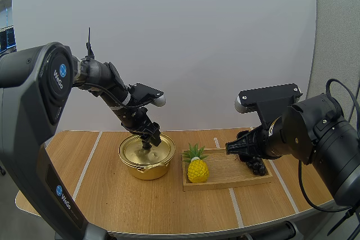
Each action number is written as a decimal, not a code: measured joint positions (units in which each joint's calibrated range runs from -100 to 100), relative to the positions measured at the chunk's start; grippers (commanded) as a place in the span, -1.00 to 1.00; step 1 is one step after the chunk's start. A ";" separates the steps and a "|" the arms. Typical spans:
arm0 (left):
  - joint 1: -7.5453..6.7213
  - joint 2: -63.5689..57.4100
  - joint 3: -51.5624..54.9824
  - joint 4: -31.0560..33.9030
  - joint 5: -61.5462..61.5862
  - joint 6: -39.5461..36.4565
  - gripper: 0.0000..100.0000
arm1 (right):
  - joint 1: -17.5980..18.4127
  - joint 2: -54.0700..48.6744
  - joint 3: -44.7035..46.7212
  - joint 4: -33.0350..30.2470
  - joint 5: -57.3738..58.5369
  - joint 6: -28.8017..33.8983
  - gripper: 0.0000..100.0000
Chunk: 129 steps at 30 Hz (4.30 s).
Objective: Open the pot, put the grape inside, and close it
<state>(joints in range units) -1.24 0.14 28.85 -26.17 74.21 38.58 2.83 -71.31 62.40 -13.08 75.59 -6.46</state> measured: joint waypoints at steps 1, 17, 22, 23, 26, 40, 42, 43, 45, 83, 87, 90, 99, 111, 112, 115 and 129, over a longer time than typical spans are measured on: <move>0.00 0.00 0.00 0.00 0.00 0.00 1.00 | 0.00 0.00 0.00 0.00 0.00 0.00 1.00; 0.00 3.80 -0.03 1.59 -2.09 0.00 1.00 | 0.00 0.00 0.00 0.00 0.00 0.00 1.00; 0.00 3.80 -0.03 1.59 -2.09 0.00 1.00 | 0.00 0.00 0.00 0.00 0.00 0.00 1.00; 0.00 3.80 -0.03 1.59 -2.09 0.00 1.00 | 0.00 0.00 0.00 0.00 0.00 0.00 1.00; 0.00 3.80 -0.03 1.59 -1.91 0.00 0.38 | 0.00 0.00 0.00 0.00 0.00 0.00 1.00; 0.00 3.80 -0.03 2.05 -1.53 -0.10 -1.00 | 0.00 0.00 0.00 0.00 0.00 0.00 1.00; 0.00 3.22 -0.03 2.20 -1.48 -0.39 -1.00 | 0.00 0.00 0.00 0.00 0.00 0.00 1.00; 0.00 2.02 -0.03 2.58 -1.32 -0.59 -1.00 | 0.00 0.00 0.00 0.00 0.00 0.00 1.00; 0.00 -0.85 -0.71 2.82 -0.57 -1.14 -1.00 | 0.00 0.00 0.00 0.00 0.00 0.00 1.00; 0.00 -23.56 -58.59 10.18 0.29 -13.38 -1.00 | 0.00 1.90 0.00 -2.74 -1.92 0.00 1.00; 0.00 -23.56 -59.32 10.42 -0.57 -13.63 -1.00 | 0.00 2.96 0.00 -2.74 -2.68 0.00 1.00; 0.00 -23.56 -59.45 10.76 -6.85 -13.63 -1.00 | 0.00 6.36 0.00 -3.19 -4.01 1.02 1.00; 0.00 -23.56 -59.57 11.07 -10.69 -13.63 -1.00 | -0.16 22.01 -6.70 -8.41 -12.46 5.56 1.00; 0.00 -23.56 -59.57 11.16 -10.69 -13.63 -1.00 | -5.94 34.10 -7.03 -5.36 -26.21 0.03 1.00; 0.00 -23.56 -59.57 11.16 -10.69 -13.63 -1.00 | -6.22 34.46 -7.03 -4.54 -26.67 -0.93 1.00; 0.00 -23.56 -59.57 11.16 -10.69 -13.63 -1.00 | -7.89 36.76 -7.03 -0.05 -29.48 -5.62 1.00; 0.00 -23.56 -59.57 11.20 -10.69 -13.63 -1.00 | -12.69 51.23 -7.19 11.89 -44.76 -22.10 1.00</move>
<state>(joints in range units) -1.24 -23.42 -30.72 -14.97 63.52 24.94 -9.86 -20.08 55.22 -1.19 30.83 -28.56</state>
